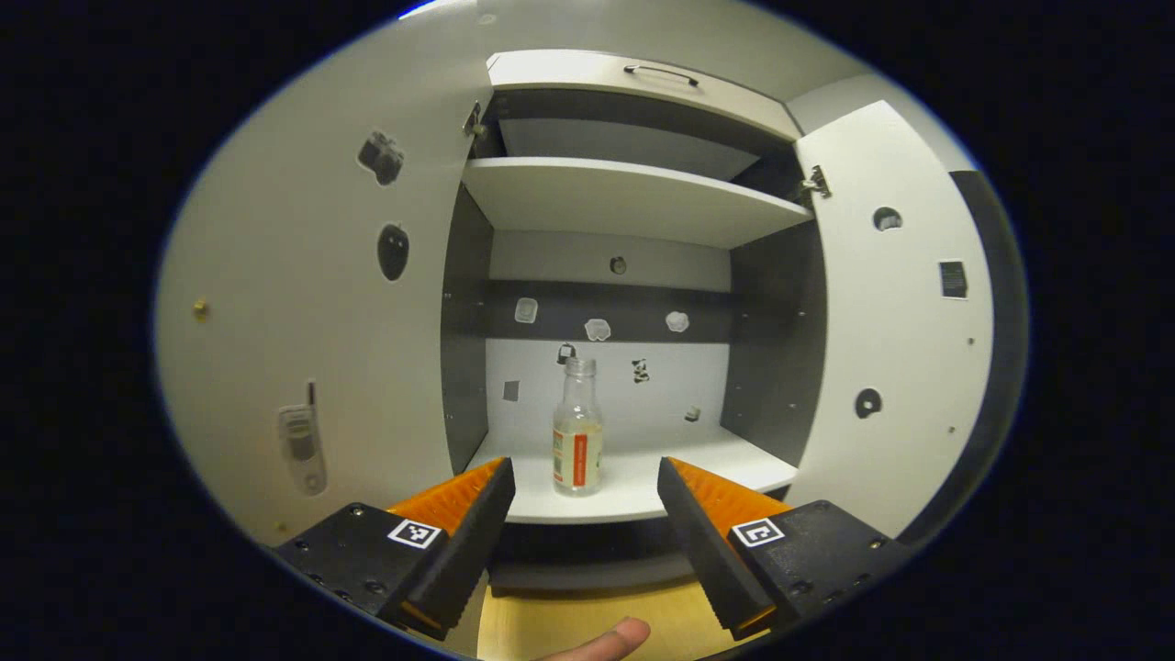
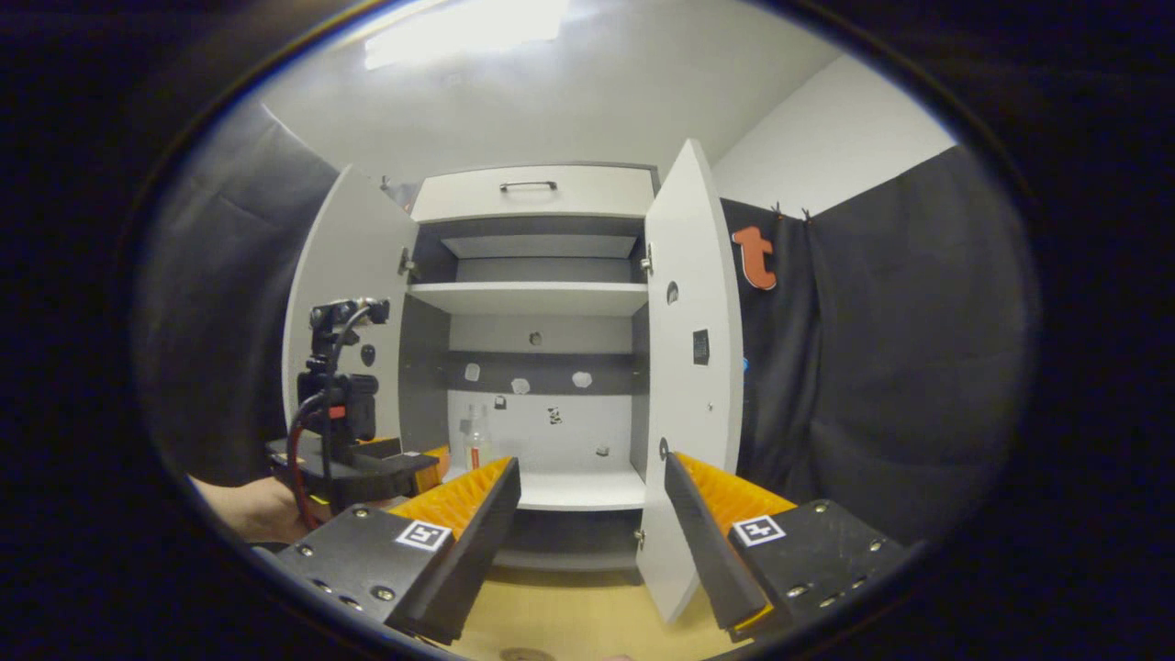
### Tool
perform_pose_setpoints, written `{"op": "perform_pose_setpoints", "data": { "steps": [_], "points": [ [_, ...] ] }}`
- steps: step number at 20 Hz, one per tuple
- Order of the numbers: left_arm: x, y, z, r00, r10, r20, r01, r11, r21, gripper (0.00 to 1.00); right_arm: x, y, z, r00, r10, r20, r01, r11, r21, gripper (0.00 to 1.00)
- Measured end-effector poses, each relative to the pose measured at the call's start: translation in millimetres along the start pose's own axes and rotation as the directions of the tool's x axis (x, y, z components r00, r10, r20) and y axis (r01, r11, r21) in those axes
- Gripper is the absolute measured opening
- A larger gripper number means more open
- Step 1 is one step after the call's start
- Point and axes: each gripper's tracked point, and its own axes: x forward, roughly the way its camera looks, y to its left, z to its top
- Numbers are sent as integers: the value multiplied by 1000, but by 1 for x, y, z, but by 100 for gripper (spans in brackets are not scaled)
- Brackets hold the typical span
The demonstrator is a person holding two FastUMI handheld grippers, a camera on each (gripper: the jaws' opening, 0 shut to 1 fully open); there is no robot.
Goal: Grasp the bottle in the cabinet with the left hand and place it on the coaster, then close the right door with the right hand and the left door with the left hand.
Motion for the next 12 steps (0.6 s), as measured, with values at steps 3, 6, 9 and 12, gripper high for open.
{"op": "perform_pose_setpoints", "data": {
  "steps": [3, 6, 9, 12],
  "points": [
    [60, 15, -15, 999, 43, -9, -43, 999, -23, 99, 11, -11, -13, 997, -56, -44, 56, 998, -16, 93],
    [102, 32, -35, 995, 85, -41, -88, 995, -55, 99, 16, -17, -18, 994, -87, -64, 85, 996, -35, 96],
    [139, 47, -53, 992, 105, -66, -108, 993, -52, 99, 18, -18, -22, 992, -94, -79, 92, 995, -34, 96],
    [161, 40, -71, 990, 79, -114, -88, 993, -73, 97, 20, -21, -25, 989, -112, -93, 109, 993, -35, 96]
  ]
}}
